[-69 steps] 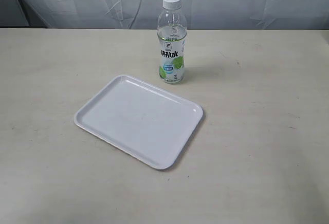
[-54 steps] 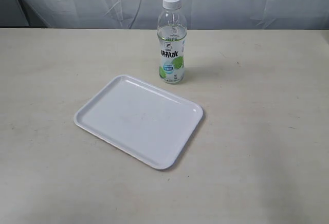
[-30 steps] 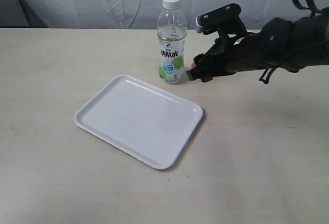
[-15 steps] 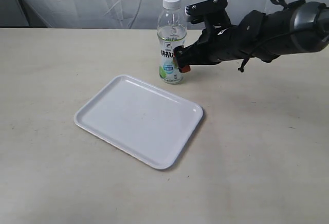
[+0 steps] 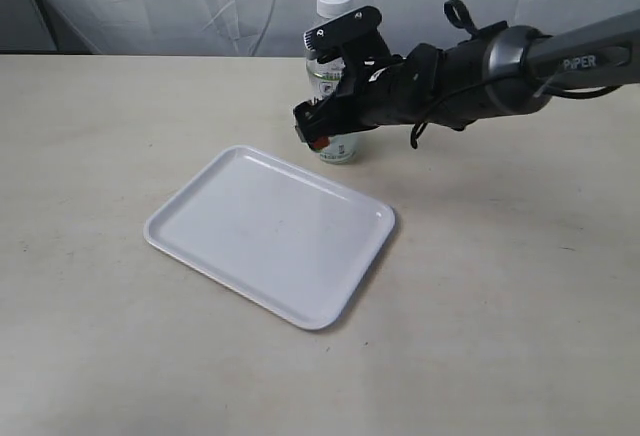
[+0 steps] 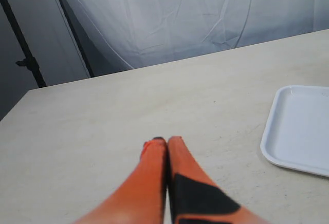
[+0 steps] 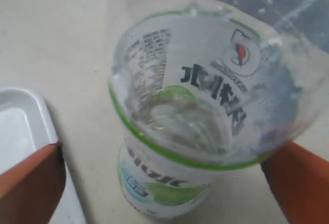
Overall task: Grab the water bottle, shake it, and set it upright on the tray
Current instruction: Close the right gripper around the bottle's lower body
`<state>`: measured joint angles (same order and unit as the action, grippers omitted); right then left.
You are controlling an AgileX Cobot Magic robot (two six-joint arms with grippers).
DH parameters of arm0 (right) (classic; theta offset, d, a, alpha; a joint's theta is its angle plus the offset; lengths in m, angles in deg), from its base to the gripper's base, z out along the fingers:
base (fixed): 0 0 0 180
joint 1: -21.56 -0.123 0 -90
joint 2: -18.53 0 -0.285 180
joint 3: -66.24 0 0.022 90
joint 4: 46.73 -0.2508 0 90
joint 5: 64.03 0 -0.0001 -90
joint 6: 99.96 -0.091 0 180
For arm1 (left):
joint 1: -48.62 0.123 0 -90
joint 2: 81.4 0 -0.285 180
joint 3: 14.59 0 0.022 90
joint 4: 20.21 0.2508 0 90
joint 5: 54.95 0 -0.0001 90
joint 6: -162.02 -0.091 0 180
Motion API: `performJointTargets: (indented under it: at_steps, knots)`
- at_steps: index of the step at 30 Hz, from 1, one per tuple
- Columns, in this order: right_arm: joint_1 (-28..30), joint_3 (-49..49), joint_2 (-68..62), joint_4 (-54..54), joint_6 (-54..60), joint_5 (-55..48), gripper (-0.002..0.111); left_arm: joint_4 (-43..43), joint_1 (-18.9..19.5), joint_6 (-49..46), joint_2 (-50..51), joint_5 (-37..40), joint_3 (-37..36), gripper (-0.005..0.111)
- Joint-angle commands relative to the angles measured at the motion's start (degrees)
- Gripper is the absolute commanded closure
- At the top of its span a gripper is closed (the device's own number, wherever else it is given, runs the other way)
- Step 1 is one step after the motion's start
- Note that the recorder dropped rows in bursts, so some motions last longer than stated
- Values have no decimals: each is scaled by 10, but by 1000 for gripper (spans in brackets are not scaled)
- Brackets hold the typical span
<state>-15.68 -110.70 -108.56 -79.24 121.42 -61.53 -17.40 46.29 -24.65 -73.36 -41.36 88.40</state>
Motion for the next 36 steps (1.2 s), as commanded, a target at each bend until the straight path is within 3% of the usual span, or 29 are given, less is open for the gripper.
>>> performJointTargets:
  at_steps: [1, 36]
  knots:
    - [-2, -13, -17, 4, 4, 17, 4, -3, 0, 2, -3, 1, -2, 106]
    - [-5, -15, -53, -1, 4, 117, 4, -3, 0, 2, -3, 1, -2, 106]
